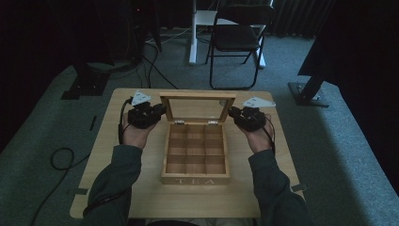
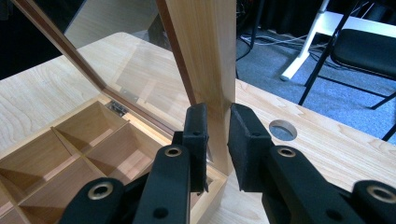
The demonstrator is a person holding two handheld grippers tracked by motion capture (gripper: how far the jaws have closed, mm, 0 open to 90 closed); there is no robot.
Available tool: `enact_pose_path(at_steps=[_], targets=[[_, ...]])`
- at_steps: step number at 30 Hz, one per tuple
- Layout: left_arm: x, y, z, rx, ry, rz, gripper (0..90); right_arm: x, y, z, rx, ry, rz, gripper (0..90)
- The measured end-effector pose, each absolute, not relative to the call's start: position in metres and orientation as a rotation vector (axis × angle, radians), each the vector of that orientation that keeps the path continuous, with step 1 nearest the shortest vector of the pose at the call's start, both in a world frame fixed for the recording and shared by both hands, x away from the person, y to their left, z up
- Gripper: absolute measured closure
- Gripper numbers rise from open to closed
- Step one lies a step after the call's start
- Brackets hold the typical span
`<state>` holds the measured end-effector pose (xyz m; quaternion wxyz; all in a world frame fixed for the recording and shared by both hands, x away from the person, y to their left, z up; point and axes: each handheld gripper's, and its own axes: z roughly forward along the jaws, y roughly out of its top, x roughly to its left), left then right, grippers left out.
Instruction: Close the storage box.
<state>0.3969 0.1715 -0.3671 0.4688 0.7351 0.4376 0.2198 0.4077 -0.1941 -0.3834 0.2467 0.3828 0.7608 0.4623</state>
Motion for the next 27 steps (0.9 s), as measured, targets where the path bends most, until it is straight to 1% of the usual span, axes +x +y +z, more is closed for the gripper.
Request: enact_pose_path(at_steps=[9,27], targets=[[0.387,0.174,-0.359,1.808,1.044,0.551,76.2,0.403,-0.194,-0.385,1.059,2.071,1.27,76.7],[0.366,0.174,-0.353,1.784,1.04,0.534,74.1,0.384,-0.196,-0.38,1.037,2.05,1.324,74.1]])
